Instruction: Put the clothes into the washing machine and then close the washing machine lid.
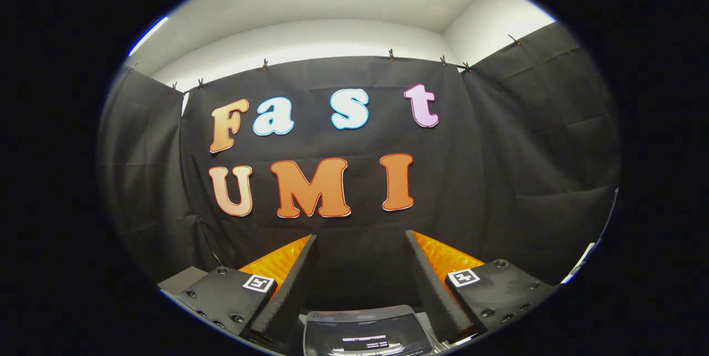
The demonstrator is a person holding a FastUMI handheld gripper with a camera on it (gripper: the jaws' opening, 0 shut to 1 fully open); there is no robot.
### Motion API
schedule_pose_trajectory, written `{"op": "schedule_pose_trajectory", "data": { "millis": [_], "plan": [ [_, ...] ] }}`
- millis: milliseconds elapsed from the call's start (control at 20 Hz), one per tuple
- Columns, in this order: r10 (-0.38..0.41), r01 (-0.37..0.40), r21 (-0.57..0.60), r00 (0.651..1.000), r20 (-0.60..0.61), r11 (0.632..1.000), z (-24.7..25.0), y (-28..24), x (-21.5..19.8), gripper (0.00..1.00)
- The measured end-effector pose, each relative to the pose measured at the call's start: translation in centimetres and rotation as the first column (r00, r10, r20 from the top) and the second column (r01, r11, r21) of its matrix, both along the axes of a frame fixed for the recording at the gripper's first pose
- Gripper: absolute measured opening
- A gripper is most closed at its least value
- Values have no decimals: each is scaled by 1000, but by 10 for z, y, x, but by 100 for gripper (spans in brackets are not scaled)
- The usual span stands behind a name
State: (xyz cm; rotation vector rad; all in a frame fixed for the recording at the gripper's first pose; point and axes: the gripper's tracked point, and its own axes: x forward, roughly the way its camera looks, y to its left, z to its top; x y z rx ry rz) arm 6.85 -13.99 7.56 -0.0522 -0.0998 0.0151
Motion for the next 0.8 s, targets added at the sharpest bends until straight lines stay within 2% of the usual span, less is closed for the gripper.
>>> {"op": "schedule_pose_trajectory", "data": {
  "millis": [300, 800],
  "plan": [
    [10, -8, -46, 999, 43, 999, 12, 20, -15, 98],
    [28, -27, -7, 999, 46, 1000, 17, 38, -10, 98]
  ]
}}
